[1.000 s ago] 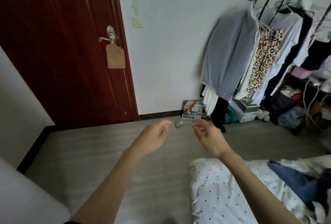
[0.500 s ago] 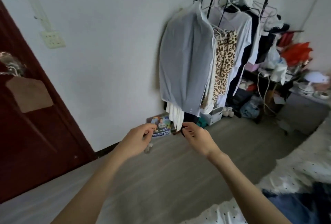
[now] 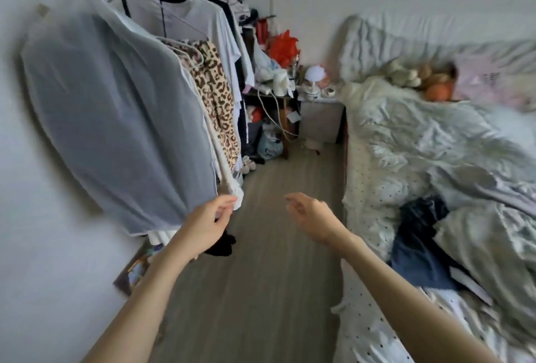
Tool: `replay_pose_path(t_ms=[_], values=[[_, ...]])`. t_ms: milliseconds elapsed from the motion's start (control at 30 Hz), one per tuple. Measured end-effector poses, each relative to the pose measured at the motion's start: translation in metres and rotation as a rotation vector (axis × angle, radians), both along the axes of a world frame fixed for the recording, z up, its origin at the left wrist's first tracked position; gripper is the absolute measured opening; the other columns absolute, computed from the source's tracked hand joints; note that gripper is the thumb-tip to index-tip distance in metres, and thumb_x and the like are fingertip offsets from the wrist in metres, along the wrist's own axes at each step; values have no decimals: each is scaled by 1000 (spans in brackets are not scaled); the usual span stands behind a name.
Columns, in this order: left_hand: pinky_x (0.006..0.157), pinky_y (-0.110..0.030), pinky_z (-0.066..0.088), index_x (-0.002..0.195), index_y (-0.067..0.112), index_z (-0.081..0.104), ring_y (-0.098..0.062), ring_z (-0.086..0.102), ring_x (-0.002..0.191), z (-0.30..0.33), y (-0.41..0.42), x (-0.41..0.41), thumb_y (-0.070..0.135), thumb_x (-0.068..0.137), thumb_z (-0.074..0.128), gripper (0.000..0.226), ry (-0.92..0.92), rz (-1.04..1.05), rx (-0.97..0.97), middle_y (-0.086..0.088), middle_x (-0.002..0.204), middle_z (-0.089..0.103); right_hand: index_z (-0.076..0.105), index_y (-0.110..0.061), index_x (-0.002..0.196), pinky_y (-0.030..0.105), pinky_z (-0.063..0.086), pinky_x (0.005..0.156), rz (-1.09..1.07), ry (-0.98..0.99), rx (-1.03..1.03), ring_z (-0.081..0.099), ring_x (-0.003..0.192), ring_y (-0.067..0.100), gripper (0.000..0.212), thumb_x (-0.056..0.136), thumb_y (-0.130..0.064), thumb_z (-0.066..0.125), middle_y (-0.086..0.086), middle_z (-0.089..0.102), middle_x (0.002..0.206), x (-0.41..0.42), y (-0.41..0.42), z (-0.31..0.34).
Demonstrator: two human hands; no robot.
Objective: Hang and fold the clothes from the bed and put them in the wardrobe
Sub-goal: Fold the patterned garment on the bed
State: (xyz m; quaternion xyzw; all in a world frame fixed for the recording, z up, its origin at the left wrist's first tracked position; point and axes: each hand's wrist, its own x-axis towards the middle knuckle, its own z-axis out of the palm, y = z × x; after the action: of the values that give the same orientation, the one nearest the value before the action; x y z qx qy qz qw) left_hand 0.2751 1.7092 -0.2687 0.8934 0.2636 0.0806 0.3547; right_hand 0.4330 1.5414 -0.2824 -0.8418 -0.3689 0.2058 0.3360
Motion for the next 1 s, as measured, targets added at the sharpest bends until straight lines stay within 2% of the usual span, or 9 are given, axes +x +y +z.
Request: replay_pose_path(t_ms=[67, 167, 300, 467, 633, 733, 767, 900, 1000], values=[[96, -22, 40, 128, 22, 52, -9, 55, 112, -8, 11, 40, 18, 99, 43, 30, 11, -127, -20, 6, 121, 59, 54, -21, 128, 38, 50, 88, -104, -7, -19, 63, 102, 25, 32, 97, -27, 46, 7, 67, 112, 21, -7, -4], [90, -19, 41, 128, 25, 52, -5, 54, 109, -19, 9, 95, 19, 99, 44, 31, 32, -296, -45, 7, 121, 59, 52, -21, 131, 31, 48, 85, -228, -25, -68, 63, 102, 25, 34, 98, -26, 44, 6, 67, 113, 46, -27, -5], [92, -20, 42, 126, 30, 53, -3, 53, 109, -31, -12, 185, 22, 99, 45, 30, 65, -534, -66, 12, 120, 58, 50, -21, 132, 34, 51, 89, -447, 35, -75, 61, 109, 22, 35, 99, -28, 41, 4, 64, 120, 97, -67, -16], [89, -21, 42, 127, 30, 52, -6, 53, 112, -51, -37, 288, 23, 99, 45, 30, 91, -671, -47, 9, 125, 57, 49, -21, 132, 30, 51, 78, -629, 80, -58, 64, 101, 17, 36, 98, -27, 38, 1, 68, 109, 167, -97, -29], [85, -17, 38, 129, 26, 52, -5, 52, 108, -56, -74, 381, 24, 99, 44, 31, 140, -812, -12, 6, 126, 57, 51, -18, 132, 30, 50, 84, -751, 78, -48, 64, 96, 18, 37, 98, -25, 40, 2, 68, 110, 228, -128, -32], [86, -20, 39, 128, 29, 52, -6, 51, 110, -58, -105, 445, 25, 99, 43, 31, 156, -915, -26, 8, 124, 57, 58, -17, 125, 25, 45, 70, -871, 66, -57, 64, 88, 19, 33, 98, -23, 39, 3, 70, 105, 262, -158, -40], [87, -21, 40, 128, 29, 51, -6, 51, 110, -60, -115, 463, 26, 99, 42, 31, 170, -942, -35, 9, 123, 56, 59, -17, 123, 25, 45, 71, -911, 73, -63, 64, 89, 21, 32, 98, -22, 39, 4, 69, 107, 271, -168, -43], [93, -26, 44, 129, 28, 50, -7, 52, 110, -85, -152, 510, 24, 99, 41, 32, 245, -1089, -42, 6, 121, 56, 54, -16, 129, 33, 46, 91, -1033, 126, -128, 60, 109, 26, 34, 97, -25, 43, 8, 65, 120, 290, -198, -64], [97, -29, 43, 129, 24, 51, -11, 53, 109, -109, -186, 540, 20, 99, 42, 32, 320, -1222, -28, 2, 123, 57, 55, -16, 127, 31, 44, 92, -1163, 214, -153, 60, 110, 25, 34, 96, -24, 44, 6, 65, 118, 296, -220, -84]])
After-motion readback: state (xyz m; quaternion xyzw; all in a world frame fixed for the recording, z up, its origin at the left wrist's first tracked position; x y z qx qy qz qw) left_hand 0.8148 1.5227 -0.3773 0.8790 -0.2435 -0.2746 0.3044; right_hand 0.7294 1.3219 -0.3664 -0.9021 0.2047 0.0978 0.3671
